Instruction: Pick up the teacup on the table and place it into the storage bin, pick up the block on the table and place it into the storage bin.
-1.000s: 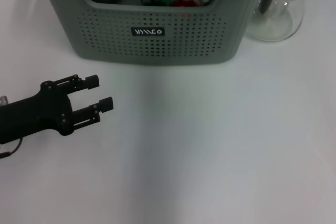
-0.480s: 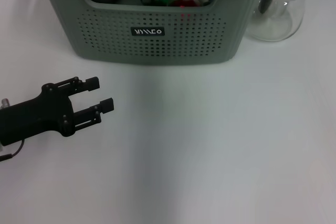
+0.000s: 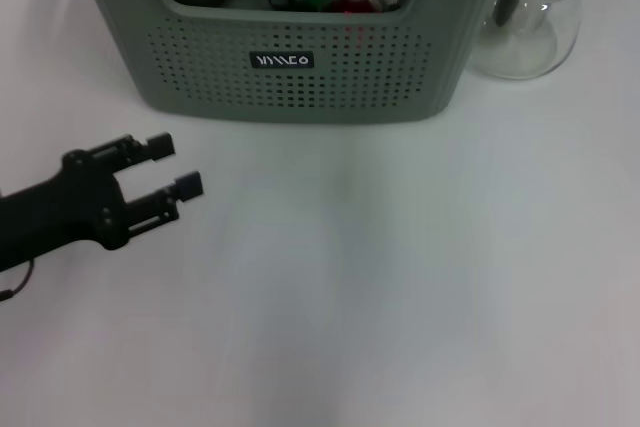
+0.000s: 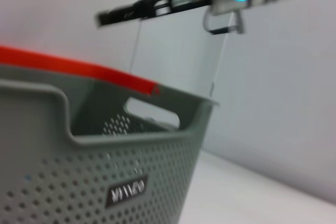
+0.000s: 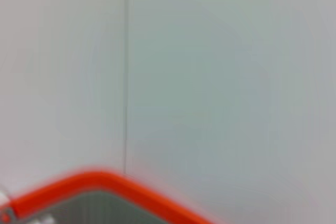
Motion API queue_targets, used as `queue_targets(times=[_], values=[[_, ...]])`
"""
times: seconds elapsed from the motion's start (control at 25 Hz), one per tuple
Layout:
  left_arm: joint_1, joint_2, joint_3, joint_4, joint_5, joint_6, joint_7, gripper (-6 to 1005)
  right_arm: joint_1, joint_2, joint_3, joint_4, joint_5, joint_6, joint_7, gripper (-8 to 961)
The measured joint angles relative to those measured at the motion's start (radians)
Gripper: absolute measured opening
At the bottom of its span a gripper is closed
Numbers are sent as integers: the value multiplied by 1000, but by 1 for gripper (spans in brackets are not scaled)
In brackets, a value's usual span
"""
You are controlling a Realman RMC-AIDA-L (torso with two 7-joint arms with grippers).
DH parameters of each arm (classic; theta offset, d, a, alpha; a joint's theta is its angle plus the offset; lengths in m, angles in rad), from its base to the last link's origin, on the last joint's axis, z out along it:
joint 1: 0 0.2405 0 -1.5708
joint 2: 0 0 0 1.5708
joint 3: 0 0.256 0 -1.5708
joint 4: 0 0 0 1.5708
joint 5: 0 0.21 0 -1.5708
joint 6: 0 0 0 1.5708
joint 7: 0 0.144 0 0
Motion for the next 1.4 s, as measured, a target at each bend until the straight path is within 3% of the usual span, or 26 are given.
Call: queue_targets(times=[0.12,0.2,0.32,0.44,0.64,0.76,0.84,1.08,1.4], values=[[4,5,-49,-1,0,31,5,658,-237,-5,-36,-199,339,-21,-216,577],[5,9,-59,1,0,37,5,658,-389,-7,-38,-251,637,-116,-473,636],[-9,21,-56,3,4,42,-20,657,-541,-6,1,-196,960,-374,-810,637],[-43,38,-33,6,19,45,-83,657,-610,-5,97,-38,1111,-632,-1014,638],[-87,53,30,22,60,30,-100,670,-614,-30,261,281,999,-915,-1228,691],[-89,48,79,15,77,8,-2,668,-607,-43,303,449,883,-934,-1375,743],[-89,41,114,11,80,-1,24,666,-607,-40,323,531,827,-923,-1479,778],[-120,9,270,-8,85,-51,43,667,-576,-9,329,596,683,-899,-1551,882],[-125,-6,304,-22,82,-58,45,668,-546,-6,331,633,661,-897,-1560,927]])
